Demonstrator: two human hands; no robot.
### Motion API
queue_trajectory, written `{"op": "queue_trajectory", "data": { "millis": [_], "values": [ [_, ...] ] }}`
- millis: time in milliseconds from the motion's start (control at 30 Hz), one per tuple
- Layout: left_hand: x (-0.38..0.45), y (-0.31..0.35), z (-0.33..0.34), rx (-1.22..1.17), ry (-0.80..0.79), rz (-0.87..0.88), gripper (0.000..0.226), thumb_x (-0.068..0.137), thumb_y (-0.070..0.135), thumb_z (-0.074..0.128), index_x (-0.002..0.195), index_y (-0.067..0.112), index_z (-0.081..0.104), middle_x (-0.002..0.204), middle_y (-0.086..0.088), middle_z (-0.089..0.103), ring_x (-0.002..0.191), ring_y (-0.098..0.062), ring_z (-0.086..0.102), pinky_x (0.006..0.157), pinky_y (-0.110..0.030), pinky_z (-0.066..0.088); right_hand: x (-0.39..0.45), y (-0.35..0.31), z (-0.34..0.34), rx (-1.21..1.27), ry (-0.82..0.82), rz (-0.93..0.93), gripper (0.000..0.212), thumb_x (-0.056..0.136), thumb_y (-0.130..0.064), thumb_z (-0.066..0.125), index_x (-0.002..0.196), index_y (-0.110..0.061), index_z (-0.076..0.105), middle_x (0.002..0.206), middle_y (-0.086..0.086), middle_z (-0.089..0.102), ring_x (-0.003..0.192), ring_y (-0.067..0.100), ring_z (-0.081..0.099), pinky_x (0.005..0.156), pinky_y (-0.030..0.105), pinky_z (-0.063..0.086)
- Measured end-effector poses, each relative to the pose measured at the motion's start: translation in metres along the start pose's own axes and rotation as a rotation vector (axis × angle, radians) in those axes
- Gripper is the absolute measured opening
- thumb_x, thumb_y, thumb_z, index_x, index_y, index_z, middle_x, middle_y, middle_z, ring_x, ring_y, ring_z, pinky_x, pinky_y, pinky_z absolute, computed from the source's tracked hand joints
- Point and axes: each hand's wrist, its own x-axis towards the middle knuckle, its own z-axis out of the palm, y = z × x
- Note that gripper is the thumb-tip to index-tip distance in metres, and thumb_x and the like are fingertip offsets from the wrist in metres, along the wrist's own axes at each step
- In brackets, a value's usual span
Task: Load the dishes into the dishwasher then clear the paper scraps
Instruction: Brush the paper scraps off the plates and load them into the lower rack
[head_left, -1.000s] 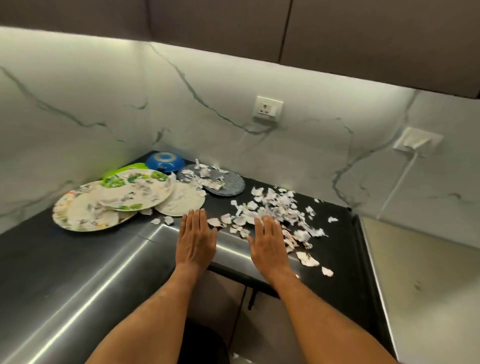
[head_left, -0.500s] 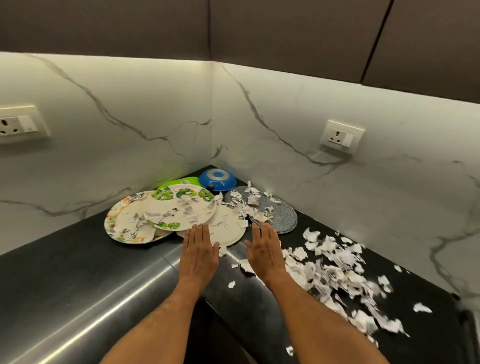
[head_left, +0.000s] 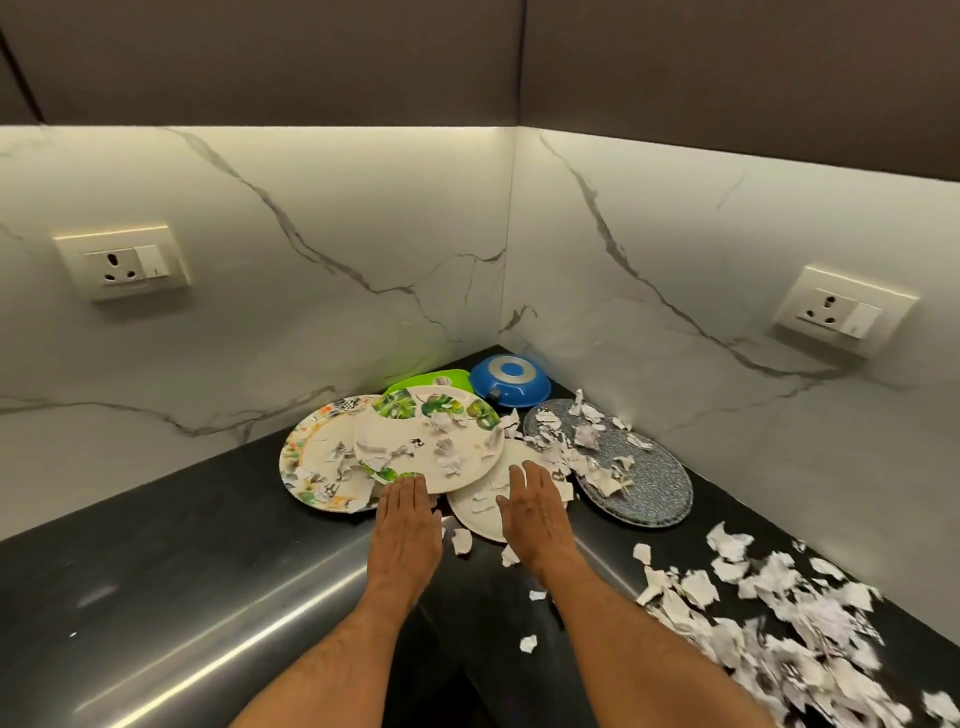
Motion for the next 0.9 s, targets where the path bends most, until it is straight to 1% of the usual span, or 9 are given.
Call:
{"op": "queue_trajectory", "data": {
  "millis": [100, 200, 300, 367, 467, 533, 600, 700, 900],
  "values": [
    [0.014, -0.026, 0.018, 0.030, -0.045, 0.032, 0.061, 0.081, 0.020, 0.075, 0.135, -0.002, 0.057, 0.134, -0.021, 0.060, 0.127, -0.035, 0.056, 0.114, -0.048, 0.039, 0.018, -0.020, 0.013, 0.024, -0.037, -0.040, 0.046, 0.085, -0.019, 0.072, 0.128, -0.005, 0.061, 0.121, 0.015, 0.062, 0.109, 0.030, 0.059, 0.096, 0.038, 0.053],
    [0.032, -0.046, 0.033, 0.019, -0.051, 0.091, 0.057, 0.070, 0.013, 0.083, 0.123, -0.001, 0.066, 0.122, -0.019, 0.067, 0.114, -0.034, 0.064, 0.106, -0.046, 0.048, 0.032, -0.038, 0.029, 0.048, -0.075, -0.083, 0.034, 0.079, -0.007, 0.071, 0.112, -0.010, 0.063, 0.115, 0.012, 0.061, 0.105, 0.029, 0.059, 0.090, 0.036, 0.053],
    [0.047, -0.065, 0.048, 0.012, -0.034, 0.177, 0.050, 0.065, 0.008, 0.084, 0.112, 0.005, 0.070, 0.108, -0.014, 0.069, 0.102, -0.031, 0.068, 0.101, -0.043, 0.052, 0.046, -0.054, 0.050, 0.042, -0.135, -0.125, 0.038, 0.072, -0.007, 0.076, 0.108, -0.009, 0.065, 0.113, 0.012, 0.061, 0.105, 0.030, 0.058, 0.089, 0.037, 0.053],
    [0.056, -0.078, 0.057, -0.015, -0.030, 0.230, 0.039, 0.064, 0.008, 0.083, 0.101, 0.013, 0.071, 0.098, -0.007, 0.069, 0.092, -0.025, 0.067, 0.097, -0.039, 0.054, 0.056, -0.066, 0.064, 0.016, -0.163, -0.161, 0.038, 0.068, -0.008, 0.078, 0.104, -0.012, 0.067, 0.108, 0.011, 0.063, 0.099, 0.029, 0.061, 0.084, 0.036, 0.055],
    [0.067, -0.088, 0.058, -0.061, -0.073, 0.301, 0.036, 0.056, 0.006, 0.086, 0.082, 0.021, 0.067, 0.081, 0.001, 0.064, 0.076, -0.019, 0.062, 0.076, -0.031, 0.055, 0.064, -0.077, 0.074, -0.047, -0.210, -0.211, 0.027, 0.065, -0.008, 0.081, 0.088, -0.014, 0.067, 0.093, 0.009, 0.065, 0.086, 0.027, 0.063, 0.071, 0.035, 0.054],
    [0.075, -0.092, 0.054, -0.085, -0.083, 0.347, 0.039, 0.047, 0.004, 0.088, 0.072, 0.021, 0.063, 0.075, 0.002, 0.061, 0.068, -0.018, 0.060, 0.061, -0.028, 0.052, 0.068, -0.083, 0.075, -0.092, -0.242, -0.211, 0.028, 0.058, -0.007, 0.085, 0.078, -0.016, 0.066, 0.082, 0.006, 0.064, 0.077, 0.025, 0.063, 0.062, 0.033, 0.051],
    [0.081, -0.097, 0.050, -0.090, -0.082, 0.383, 0.041, 0.043, 0.005, 0.089, 0.067, 0.022, 0.062, 0.071, 0.003, 0.059, 0.065, -0.016, 0.059, 0.056, -0.027, 0.051, 0.073, -0.088, 0.077, -0.123, -0.258, -0.200, 0.027, 0.058, -0.006, 0.083, 0.077, -0.017, 0.067, 0.082, 0.006, 0.063, 0.076, 0.025, 0.063, 0.061, 0.033, 0.051],
    [0.087, -0.105, 0.051, -0.085, -0.076, 0.464, 0.040, 0.044, 0.007, 0.089, 0.067, 0.023, 0.061, 0.070, 0.004, 0.059, 0.065, -0.016, 0.059, 0.058, -0.027, 0.051, 0.078, -0.095, 0.073, -0.156, -0.259, -0.212, 0.019, 0.069, -0.005, 0.078, 0.083, -0.014, 0.070, 0.088, 0.009, 0.065, 0.081, 0.028, 0.064, 0.066, 0.038, 0.052],
    [0.098, -0.118, 0.049, -0.168, 0.073, 0.575, 0.030, 0.067, 0.002, 0.077, 0.089, 0.017, 0.063, 0.090, -0.003, 0.062, 0.084, -0.022, 0.057, 0.073, -0.033, 0.052, 0.087, -0.103, 0.047, -0.194, -0.113, -0.229, 0.039, 0.033, -0.014, 0.092, 0.058, -0.022, 0.063, 0.062, -0.001, 0.057, 0.055, 0.018, 0.058, 0.044, 0.027, 0.043]
  ]
}}
